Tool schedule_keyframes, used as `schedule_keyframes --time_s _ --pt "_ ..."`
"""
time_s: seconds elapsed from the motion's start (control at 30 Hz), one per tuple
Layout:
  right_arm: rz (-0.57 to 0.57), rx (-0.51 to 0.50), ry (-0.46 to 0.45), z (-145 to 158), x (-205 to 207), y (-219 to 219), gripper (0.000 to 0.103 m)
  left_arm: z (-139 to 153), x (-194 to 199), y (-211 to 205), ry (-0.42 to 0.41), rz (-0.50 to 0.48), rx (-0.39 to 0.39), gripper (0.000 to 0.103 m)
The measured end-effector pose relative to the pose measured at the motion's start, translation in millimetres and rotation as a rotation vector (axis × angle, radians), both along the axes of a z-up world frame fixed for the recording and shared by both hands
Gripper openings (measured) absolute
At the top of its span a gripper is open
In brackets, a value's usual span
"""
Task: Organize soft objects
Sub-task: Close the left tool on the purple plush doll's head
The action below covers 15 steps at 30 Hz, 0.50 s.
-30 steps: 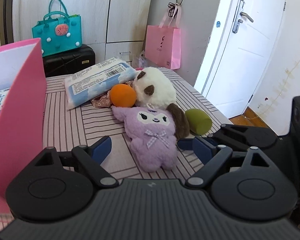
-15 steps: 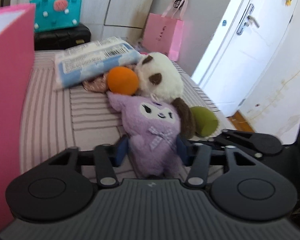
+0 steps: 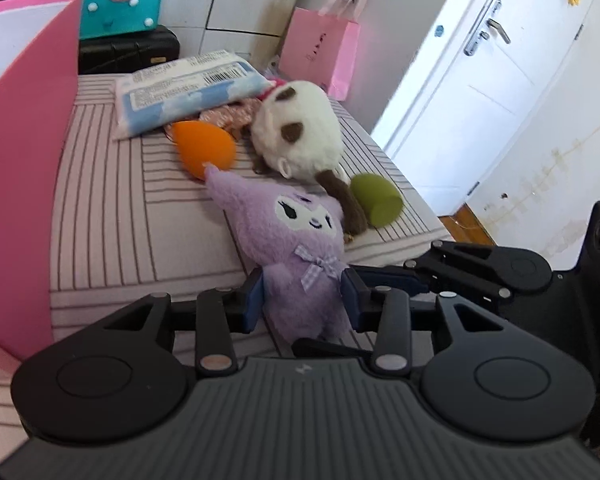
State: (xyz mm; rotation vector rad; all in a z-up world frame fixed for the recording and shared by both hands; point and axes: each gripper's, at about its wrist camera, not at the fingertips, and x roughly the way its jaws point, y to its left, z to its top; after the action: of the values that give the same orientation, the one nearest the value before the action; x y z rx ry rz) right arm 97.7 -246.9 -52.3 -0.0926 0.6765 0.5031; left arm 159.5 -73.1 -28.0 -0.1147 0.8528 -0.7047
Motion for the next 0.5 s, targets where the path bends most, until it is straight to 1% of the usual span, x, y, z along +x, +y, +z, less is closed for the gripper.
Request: schedule_keyframes --time_s 0.1,0.13,0.17,0.23,0.27,0.3,0.33,0.37,0.4,0.5 --pt "0.008 -0.02 0.0 2.8 -6.0 -4.6 0.058 -1.3 -0.7 2.0 0.018 -0.009 -0.014 0.041" --pt "0.009 -0.025 -0.001 4.4 -7.6 -6.7 0.058 -0.9 -1.0 2.9 0.013 -0.005 -0.013 0.043" --pt "0.006 -0.029 -0.003 6.3 -8.0 -8.5 0.058 -0.1 -1.8 3.1 0.002 0.006 -0.007 0.047" --pt "-0.017 -0.026 -0.002 7.7 -8.6 -11.9 0.06 2.3 -2.6 2.4 -0.036 0.039 0.015 0.054" --pt "-0.03 -0.018 0.004 7.5 -8.8 -13.0 0.066 3.3 -3.5 2.0 -0.049 0.045 0.021 0.055" --pt "-0.039 0.003 0.013 6.1 -8.1 -14.3 0.069 3.5 -1.4 1.5 -0.049 0.05 0.02 0.055" --pt "-0.042 0.027 0.024 4.5 -7.3 -14.6 0.069 3.1 1.2 1.9 -0.042 0.057 0.013 0.056" --pt "-0.047 0.052 0.037 2.5 -5.2 -14.3 0.072 2.7 3.3 2.0 -0.037 0.062 0.009 0.056" --pt "-0.062 0.075 0.052 0.1 -3.1 -12.2 0.077 2.4 4.0 2.0 -0.037 0.067 0.01 0.056" --pt "-0.117 0.128 0.059 -4.3 2.2 -7.5 0.079 0.0 7.4 1.5 -0.024 0.107 0.015 0.055"
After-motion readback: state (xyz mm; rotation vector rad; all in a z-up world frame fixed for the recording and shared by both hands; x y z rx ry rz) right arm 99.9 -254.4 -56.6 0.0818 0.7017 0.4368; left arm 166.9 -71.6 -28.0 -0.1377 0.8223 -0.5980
